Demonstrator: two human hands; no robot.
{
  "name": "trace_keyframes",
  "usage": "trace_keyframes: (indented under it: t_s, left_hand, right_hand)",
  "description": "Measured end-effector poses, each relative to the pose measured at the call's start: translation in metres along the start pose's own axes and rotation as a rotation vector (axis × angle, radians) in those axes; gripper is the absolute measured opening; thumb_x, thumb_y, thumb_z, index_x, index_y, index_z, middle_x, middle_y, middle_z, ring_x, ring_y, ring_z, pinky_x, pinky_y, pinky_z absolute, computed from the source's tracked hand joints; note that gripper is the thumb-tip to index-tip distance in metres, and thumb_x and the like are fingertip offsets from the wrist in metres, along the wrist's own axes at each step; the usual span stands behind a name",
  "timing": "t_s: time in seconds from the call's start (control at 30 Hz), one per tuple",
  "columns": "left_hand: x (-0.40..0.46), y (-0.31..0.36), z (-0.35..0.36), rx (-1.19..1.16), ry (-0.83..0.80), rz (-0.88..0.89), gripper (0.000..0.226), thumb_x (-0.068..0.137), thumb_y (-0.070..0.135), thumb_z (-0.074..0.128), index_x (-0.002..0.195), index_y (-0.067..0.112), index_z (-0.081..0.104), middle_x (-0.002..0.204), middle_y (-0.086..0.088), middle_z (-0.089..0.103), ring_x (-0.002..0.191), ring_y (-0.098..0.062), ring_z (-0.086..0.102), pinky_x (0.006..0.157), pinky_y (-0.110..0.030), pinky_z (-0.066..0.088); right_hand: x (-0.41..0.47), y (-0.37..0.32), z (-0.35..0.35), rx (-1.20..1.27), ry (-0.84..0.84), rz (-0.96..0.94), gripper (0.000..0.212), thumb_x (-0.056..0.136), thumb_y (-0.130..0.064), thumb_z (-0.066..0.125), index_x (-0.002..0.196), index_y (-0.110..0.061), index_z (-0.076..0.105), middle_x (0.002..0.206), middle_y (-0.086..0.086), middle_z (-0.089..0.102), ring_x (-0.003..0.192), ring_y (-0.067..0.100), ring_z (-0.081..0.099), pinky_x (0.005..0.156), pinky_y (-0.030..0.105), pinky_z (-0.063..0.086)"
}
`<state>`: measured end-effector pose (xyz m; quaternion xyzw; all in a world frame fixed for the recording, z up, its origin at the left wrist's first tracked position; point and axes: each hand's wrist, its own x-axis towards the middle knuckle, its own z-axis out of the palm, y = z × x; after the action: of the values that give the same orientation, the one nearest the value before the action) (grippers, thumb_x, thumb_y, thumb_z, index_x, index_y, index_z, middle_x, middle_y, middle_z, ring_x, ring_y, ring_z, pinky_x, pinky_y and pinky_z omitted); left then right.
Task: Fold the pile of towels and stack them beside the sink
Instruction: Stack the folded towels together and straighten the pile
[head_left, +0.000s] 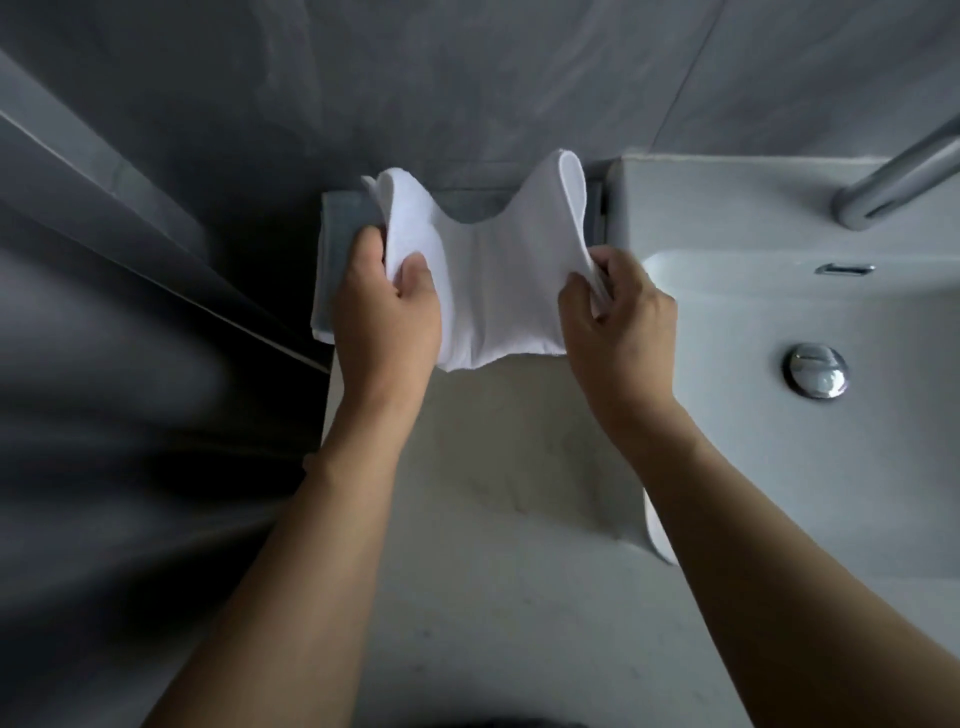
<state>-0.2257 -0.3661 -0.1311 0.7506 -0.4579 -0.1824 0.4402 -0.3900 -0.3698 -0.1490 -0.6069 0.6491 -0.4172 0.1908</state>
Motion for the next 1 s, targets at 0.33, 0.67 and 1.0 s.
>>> trace_keyframes:
  t_s: [0.33,0.67,1.0]
  left_hand:
    - [-0.142,0.092,0.050,-0.200,-0.082,-0.013,0.009,0.087,0.016,0.059,0.081,0.020,0.053,0.071,0.012,0.057,0.061,-0.001,0.051,0.057,-0.017,0.039]
    - [-0.256,0.182,0.161,-0.248,-0.286,0.038,0.008,0.090,0.017,0.058,0.087,0.022,0.054,0.073,0.013,0.059,0.065,-0.001,0.052,0.057,-0.015,0.037]
    - [-0.308,0.279,0.280,-0.317,-0.303,0.141,0.008,0.092,0.010,0.061,0.099,0.011,0.060,0.084,0.015,0.061,0.081,-0.011,0.057,0.073,-0.025,0.046]
  right_hand:
    - [-0.038,0.079,-0.153,0.133,0.167,0.095,0.012,0.083,-0.016,0.056,0.092,-0.013,0.064,0.067,-0.021,0.052,0.062,-0.001,0.048,0.058,0.005,0.032]
    - [-0.021,0.175,-0.282,0.199,0.433,0.219,0.016,0.084,-0.014,0.057,0.096,-0.012,0.067,0.068,-0.025,0.055,0.066,-0.012,0.052,0.060,0.003,0.034]
    - [0.040,0.275,-0.388,0.274,0.539,0.292,0.016,0.086,-0.011,0.056,0.099,-0.006,0.065,0.076,-0.020,0.056,0.070,-0.012,0.051,0.069,0.009,0.039]
